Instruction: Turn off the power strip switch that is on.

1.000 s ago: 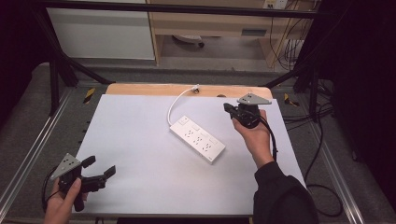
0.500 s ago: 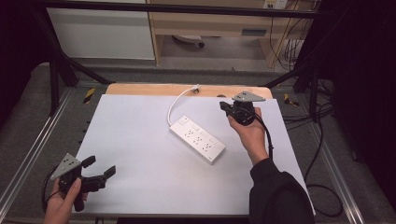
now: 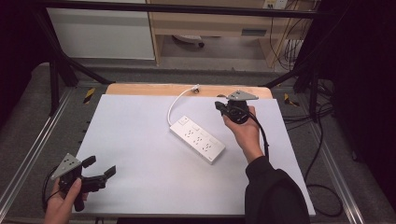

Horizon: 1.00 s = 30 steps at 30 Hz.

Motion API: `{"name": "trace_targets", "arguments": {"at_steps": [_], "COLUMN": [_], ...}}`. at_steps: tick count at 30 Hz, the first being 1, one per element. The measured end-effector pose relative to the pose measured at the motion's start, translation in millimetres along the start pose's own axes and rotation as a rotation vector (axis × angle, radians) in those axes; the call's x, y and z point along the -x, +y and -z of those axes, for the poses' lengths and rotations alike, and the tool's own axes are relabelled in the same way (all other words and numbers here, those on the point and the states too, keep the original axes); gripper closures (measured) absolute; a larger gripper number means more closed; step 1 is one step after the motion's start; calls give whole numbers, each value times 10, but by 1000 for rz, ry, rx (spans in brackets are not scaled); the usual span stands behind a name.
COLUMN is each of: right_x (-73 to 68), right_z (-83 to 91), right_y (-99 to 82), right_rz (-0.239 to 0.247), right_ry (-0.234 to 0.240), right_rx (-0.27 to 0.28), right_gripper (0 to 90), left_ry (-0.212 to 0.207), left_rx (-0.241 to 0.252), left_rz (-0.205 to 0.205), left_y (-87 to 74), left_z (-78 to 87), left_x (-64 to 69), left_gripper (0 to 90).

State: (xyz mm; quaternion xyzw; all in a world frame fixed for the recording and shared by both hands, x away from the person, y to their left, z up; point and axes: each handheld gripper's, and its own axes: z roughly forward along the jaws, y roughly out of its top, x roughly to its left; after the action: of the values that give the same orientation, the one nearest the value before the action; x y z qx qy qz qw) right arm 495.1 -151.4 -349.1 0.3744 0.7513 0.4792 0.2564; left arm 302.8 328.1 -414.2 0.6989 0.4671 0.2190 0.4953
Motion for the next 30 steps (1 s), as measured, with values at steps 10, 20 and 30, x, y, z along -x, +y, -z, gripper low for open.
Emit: {"name": "trace_targets", "arguments": {"at_steps": [10,20,30], "right_x": [-44,-89,-118], "right_z": [-110,-230,-311], "right_y": [-1,-8,4], "right_rz": [-1,0,5], "right_ry": [13,24,33], "right_rx": [-10,-26,-41], "right_gripper": [900,900,900], "left_ry": [-1,-2,-2], "left_rx": [-1,-3,-3], "left_rz": [-1,-3,-5], "left_y": [1,2,4], "left_z": [-2,0,1], "left_x": [0,1,1], "left_gripper": [58,59,58]}}
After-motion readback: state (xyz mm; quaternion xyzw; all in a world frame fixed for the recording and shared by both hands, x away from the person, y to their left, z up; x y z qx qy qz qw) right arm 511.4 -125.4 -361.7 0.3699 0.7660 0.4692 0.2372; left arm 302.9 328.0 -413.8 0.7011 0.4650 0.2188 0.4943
